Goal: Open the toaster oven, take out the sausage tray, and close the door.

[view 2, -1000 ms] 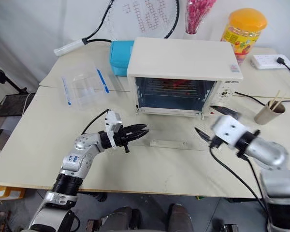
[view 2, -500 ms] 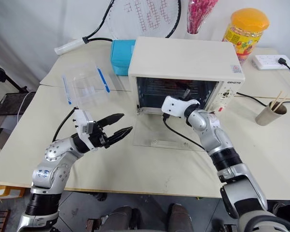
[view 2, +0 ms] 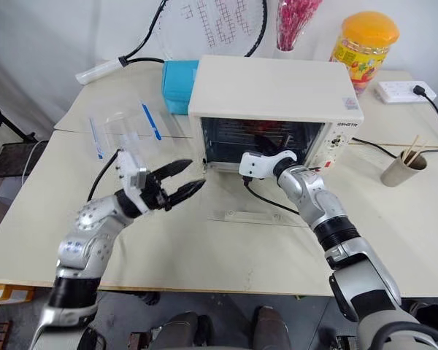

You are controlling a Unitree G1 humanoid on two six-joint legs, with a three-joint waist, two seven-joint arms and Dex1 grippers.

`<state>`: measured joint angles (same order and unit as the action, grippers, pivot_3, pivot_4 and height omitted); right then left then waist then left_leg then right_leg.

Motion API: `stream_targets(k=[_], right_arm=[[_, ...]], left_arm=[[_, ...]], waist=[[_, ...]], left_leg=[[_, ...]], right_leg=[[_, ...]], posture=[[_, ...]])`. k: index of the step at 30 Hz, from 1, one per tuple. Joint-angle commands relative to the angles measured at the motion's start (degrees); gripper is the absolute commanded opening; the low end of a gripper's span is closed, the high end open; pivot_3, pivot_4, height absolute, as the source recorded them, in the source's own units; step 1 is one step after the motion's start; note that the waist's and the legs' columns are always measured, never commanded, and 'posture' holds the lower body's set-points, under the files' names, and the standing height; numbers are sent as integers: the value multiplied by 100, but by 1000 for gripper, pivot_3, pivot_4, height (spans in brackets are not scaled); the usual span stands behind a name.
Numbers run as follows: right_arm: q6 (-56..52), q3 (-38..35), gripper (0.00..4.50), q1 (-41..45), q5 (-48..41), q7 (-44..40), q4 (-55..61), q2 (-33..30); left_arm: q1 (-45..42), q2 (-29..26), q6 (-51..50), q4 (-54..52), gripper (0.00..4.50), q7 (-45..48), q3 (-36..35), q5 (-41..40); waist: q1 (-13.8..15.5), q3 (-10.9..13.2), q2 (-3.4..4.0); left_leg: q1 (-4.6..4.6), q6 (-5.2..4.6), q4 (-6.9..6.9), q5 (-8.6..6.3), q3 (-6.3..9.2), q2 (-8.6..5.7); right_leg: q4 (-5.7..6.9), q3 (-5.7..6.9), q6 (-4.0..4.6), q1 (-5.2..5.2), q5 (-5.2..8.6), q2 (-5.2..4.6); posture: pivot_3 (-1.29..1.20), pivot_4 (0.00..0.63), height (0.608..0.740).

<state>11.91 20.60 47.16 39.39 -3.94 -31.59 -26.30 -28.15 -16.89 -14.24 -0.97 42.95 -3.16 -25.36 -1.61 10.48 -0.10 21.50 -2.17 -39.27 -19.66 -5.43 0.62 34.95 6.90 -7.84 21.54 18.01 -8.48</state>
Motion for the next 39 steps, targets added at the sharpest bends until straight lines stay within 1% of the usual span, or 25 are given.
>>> stream_targets(k=[1,5,9,10,12,13,15,20,22,26,30,32,36,39], right_arm=[[97,-211,6,159,-167,226,431,88],[178,-234,6,128,-161,156,627,40],[289,-267,6,-32,-252,-79,1054,-76],[280,-294,6,-154,-310,-220,1279,-129],[247,-363,6,-430,-387,-457,1759,-233],[187,-409,6,-621,-422,-596,2057,-294],[83,-497,6,-957,-462,-794,2568,-388],[-366,-790,6,-2094,-544,-1448,4154,-603],[-504,-893,6,-2406,-551,-1659,4640,-643],[-483,-1128,6,-3256,-612,-1952,5544,-884],[-448,-1247,6,-3836,-539,-2087,5910,-1048],[-418,-1305,6,-3957,-518,-2081,5963,-1088],[-354,-1339,6,-3955,-519,-2132,5938,-1134],[-207,-1312,6,-3866,-552,-2189,5873,-1185]], left_arm=[[-568,118,514,778,3249,152,52,173],[-1344,292,1054,1942,3249,282,-2,309],[-1735,311,1351,2533,3249,458,-39,360],[-1786,302,1387,2612,3249,504,-42,353],[-1812,276,1396,2677,3249,610,-31,330],[-1788,260,1362,2667,3249,672,-31,300],[-1744,237,1286,2647,3249,720,-61,251],[-1605,112,661,2376,3249,589,-172,121],[-1555,35,93,2191,3249,478,-206,-1],[-1236,-197,-991,1435,3249,508,-261,-464],[-917,-446,-2216,710,3249,276,-433,-984],[-791,-554,-2851,387,3249,66,-591,-1291],[-786,-485,-4141,16,3249,-474,-1086,-2231],[-843,-573,-5180,-82,3249,-824,-1209,-2706]], waist=[[-2,0,0],[-9,1,-1],[-13,1,-2],[-11,1,-2],[-12,1,-2],[-16,1,-2],[-8,1,-2],[17,1,-2],[14,2,-3],[27,2,-4],[41,2,-4],[42,2,-4],[98,2,-4],[154,2,-4]], left_leg=[[1,1,0,1,-1,2],[5,4,13,2,-2,3],[23,4,16,2,3,2],[33,3,16,2,3,2],[82,3,7,3,4,1],[86,3,8,3,4,-1],[86,2,11,3,6,2],[86,1,4,4,8,4],[87,0,0,4,6,2],[86,-3,-16,8,1,2],[82,-3,-23,8,6,1],[81,-3,-33,8,6,1],[79,-2,-51,8,7,3],[79,-2,-59,8,8,3]], right_leg=[[-3,1,0,2,0,3],[-7,12,0,11,0,5],[-7,28,0,29,0,4],[-5,30,0,40,0,3],[21,34,-1,96,0,0],[27,37,-1,104,0,-2],[34,52,-1,106,0,-2],[41,60,0,104,0,-4],[41,56,0,104,0,-6],[41,44,0,99,0,-7],[48,36,0,92,0,-7],[48,29,0,87,0,-7],[53,21,0,81,0,-7],[57,8,0,80,0,-6]], posture=[[0,150,740],[0,150,740],[0,150,740],[0,150,740],[0,150,740],[0,150,740],[0,150,740],[0,150,740],[0,150,740],[0,150,740],[0,150,740],[0,150,740],[0,150,740],[0,150,740]])
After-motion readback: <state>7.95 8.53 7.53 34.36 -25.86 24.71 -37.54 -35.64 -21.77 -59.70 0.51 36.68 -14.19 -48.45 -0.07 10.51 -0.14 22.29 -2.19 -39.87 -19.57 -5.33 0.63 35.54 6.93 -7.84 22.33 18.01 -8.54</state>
